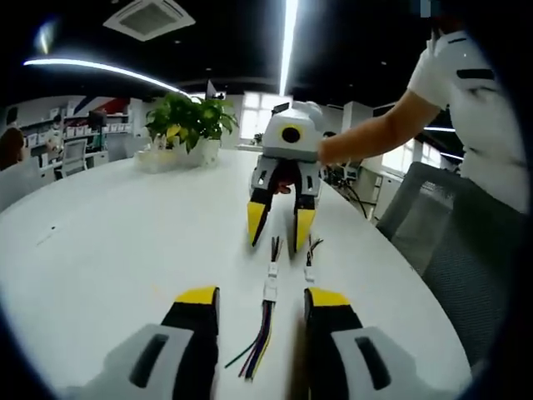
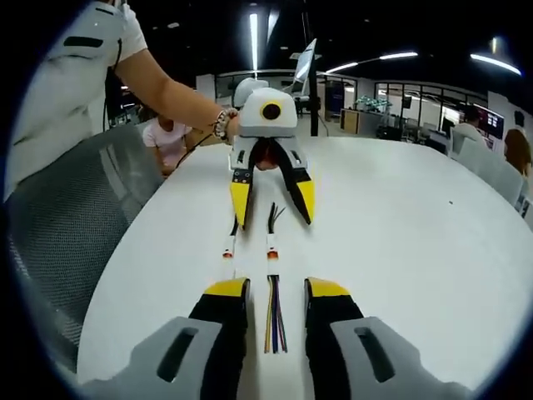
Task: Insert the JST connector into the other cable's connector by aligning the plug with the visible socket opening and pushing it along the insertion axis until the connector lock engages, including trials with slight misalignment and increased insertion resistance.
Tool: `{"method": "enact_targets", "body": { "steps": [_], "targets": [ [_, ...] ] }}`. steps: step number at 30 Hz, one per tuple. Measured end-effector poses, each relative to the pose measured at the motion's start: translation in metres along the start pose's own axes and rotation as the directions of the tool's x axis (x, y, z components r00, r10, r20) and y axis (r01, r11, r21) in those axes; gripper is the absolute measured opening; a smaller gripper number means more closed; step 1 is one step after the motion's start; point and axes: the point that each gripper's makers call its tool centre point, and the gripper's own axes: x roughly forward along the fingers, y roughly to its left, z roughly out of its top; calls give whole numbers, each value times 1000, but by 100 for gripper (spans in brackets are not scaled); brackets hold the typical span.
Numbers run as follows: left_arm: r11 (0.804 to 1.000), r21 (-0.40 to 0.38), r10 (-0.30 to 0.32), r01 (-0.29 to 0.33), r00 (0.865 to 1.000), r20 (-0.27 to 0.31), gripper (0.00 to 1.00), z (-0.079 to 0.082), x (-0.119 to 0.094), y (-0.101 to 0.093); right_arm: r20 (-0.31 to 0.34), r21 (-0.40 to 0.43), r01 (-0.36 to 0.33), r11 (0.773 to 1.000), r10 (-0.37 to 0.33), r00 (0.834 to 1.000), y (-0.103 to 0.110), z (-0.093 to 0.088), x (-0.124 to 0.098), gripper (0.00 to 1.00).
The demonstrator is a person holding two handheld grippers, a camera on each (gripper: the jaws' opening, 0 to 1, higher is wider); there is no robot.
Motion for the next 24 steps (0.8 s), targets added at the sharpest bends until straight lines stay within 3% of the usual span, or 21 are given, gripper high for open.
{"method": "enact_targets", "body": {
  "steps": [12,24],
  "targets": [
    [1000,-16,-7,7,1000,3,23,-6,4,-4,1,9,-9,1000,9,1000,3,-6,10,21],
    [1000,-11,-25,26,1000,10,14,-4,13,-12,41,-6,-8,1000,9,999,4,-1,18,14]
  ]
}}
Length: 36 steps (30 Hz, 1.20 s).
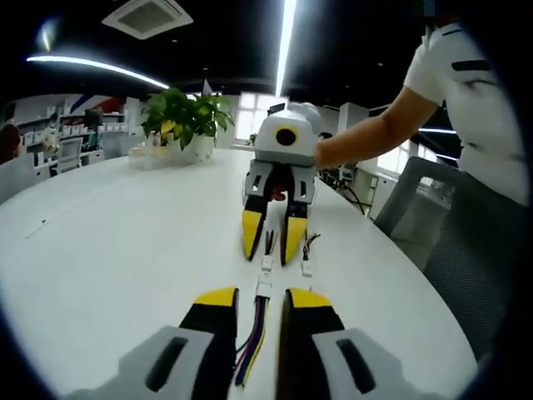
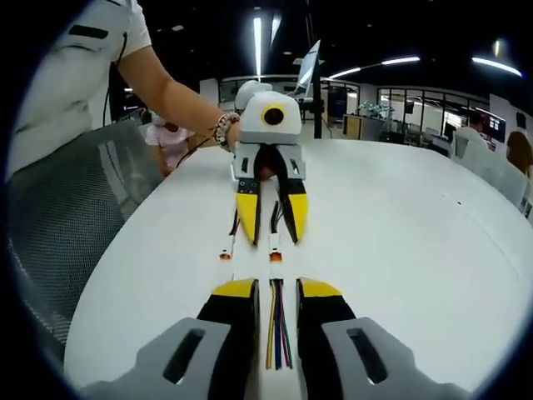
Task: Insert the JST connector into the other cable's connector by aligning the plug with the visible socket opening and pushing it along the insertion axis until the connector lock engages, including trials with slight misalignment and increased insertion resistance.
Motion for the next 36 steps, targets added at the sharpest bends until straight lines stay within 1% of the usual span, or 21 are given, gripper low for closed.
{"method": "enact_targets", "body": {
  "steps": [2,7,11,17,21,31,33,35,36],
  "targets": [
    [1000,12,0,0,1000,3,12,0,0,2,6,2,9,1000,-9,1000,-1,0,1,12],
    [1000,17,6,-6,1000,5,10,-3,-2,8,21,6,6,1000,-6,1000,-1,1,2,11],
    [999,38,13,-13,1000,8,5,-4,-2,12,27,-6,14,1000,-14,1000,-3,1,2,9],
    [998,48,27,-28,1000,16,2,-5,-3,18,43,-15,23,1000,-22,999,-4,0,1,7],
    [998,46,36,-37,999,18,1,-7,-3,22,44,-26,16,1000,-15,999,-3,1,2,5],
    [998,53,40,-41,999,21,0,-6,0,19,48,-30,21,999,-20,999,-3,0,1,5],
    [998,54,29,-31,999,21,0,-6,0,18,40,-34,21,999,-20,999,-3,0,1,5],
    [999,51,2,-3,1000,15,0,-6,2,11,40,-31,19,999,-17,999,-3,-1,1,5],
    [999,53,3,-4,1000,16,0,-5,4,10,42,-28,18,999,-16,999,-3,-1,1,5]
  ]
}}
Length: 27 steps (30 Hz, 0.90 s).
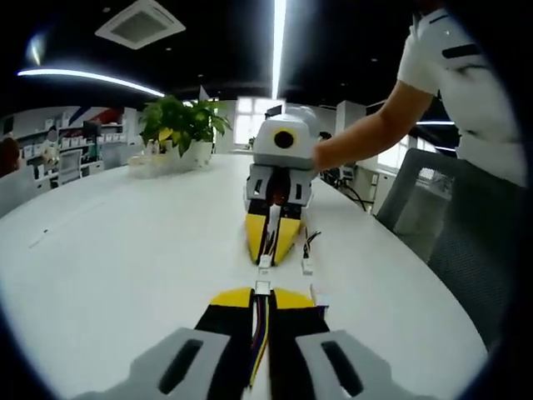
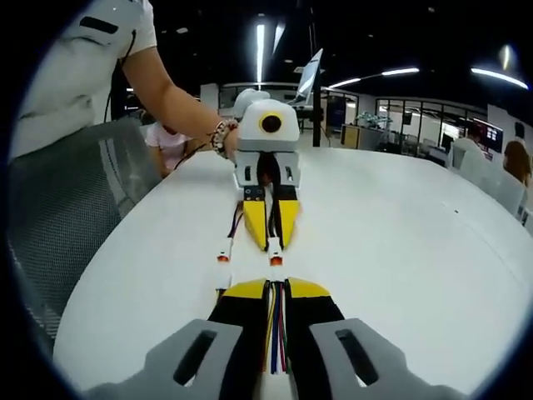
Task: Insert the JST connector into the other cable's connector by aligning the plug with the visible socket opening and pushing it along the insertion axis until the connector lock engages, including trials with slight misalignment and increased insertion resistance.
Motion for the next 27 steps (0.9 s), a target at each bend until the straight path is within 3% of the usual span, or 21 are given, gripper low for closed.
{"method": "enact_targets", "body": {
  "steps": [17,23,27],
  "targets": [
    [998,8,-55,56,998,-25,0,4,-4,-21,-10,7,7,1000,-7,1000,-1,2,-7,5],
    [999,18,-29,29,1000,-5,0,20,-16,-20,7,10,17,1000,-17,1000,1,13,-13,5],
    [999,18,-42,42,999,15,0,32,-21,-28,7,13,14,1000,-15,1000,3,19,-17,5]
  ]
}}
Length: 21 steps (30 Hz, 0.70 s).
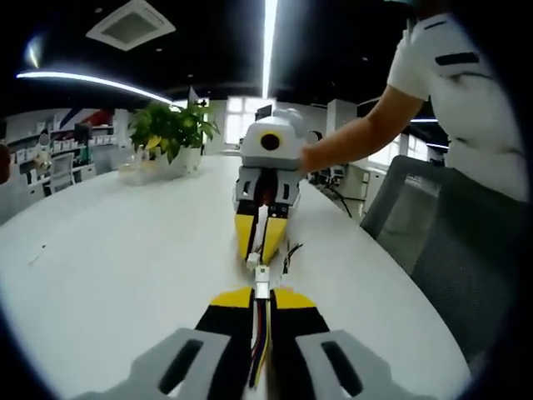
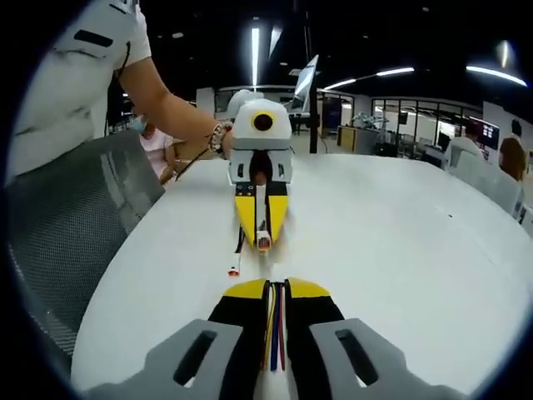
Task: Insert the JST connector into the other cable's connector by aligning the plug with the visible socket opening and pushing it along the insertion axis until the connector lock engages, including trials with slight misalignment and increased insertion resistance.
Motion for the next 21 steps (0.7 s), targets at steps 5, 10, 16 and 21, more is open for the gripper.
{"method": "enact_targets", "body": {
  "steps": [5,10,16,21],
  "targets": [
    [999,35,-3,3,1000,-14,0,13,-4,-11,-3,-15,4,1000,-4,1000,3,13,-9,5],
    [999,49,1,0,1000,-19,0,19,-3,-17,-4,-42,13,999,-13,1000,7,22,-12,5],
    [998,57,-7,10,999,-45,0,12,3,-20,8,-74,-6,997,7,1000,18,33,-8,4],
    [999,50,-16,19,999,-42,0,10,5,-17,1,-69,-21,997,21,1000,17,30,-2,4]
  ]
}}
